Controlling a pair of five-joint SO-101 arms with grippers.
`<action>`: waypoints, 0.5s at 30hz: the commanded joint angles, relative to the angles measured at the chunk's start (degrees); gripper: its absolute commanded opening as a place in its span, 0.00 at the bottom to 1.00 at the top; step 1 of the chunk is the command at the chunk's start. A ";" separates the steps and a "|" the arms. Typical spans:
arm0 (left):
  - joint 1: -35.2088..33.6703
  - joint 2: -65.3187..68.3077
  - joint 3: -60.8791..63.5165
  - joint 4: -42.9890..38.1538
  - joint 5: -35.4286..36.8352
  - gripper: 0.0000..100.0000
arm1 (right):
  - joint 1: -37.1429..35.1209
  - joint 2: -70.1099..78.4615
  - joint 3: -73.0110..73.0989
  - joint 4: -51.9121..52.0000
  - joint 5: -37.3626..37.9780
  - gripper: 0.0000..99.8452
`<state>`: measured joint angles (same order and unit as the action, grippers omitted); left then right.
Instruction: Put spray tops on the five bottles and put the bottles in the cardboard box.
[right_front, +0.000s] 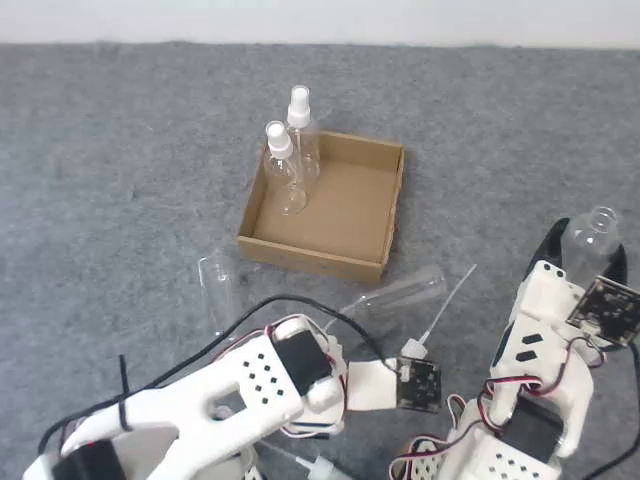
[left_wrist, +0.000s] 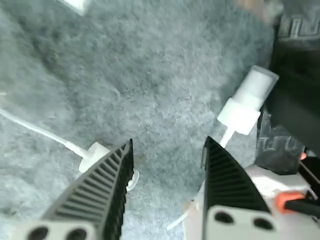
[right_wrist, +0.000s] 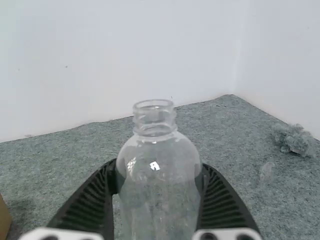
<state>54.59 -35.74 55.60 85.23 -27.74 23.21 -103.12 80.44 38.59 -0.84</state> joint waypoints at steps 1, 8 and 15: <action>-3.16 -2.55 1.63 -6.24 0.35 0.21 | 0.48 -0.13 -0.70 -1.36 0.88 0.04; -22.24 -2.29 1.19 -8.62 1.76 0.21 | 0.40 -0.13 -0.70 -1.36 0.88 0.04; -30.15 -2.02 10.07 -20.84 1.93 0.21 | 0.40 -0.13 -0.70 -1.45 0.88 0.04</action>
<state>27.25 -35.91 60.88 73.01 -26.68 23.21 -103.12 80.44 38.59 -0.84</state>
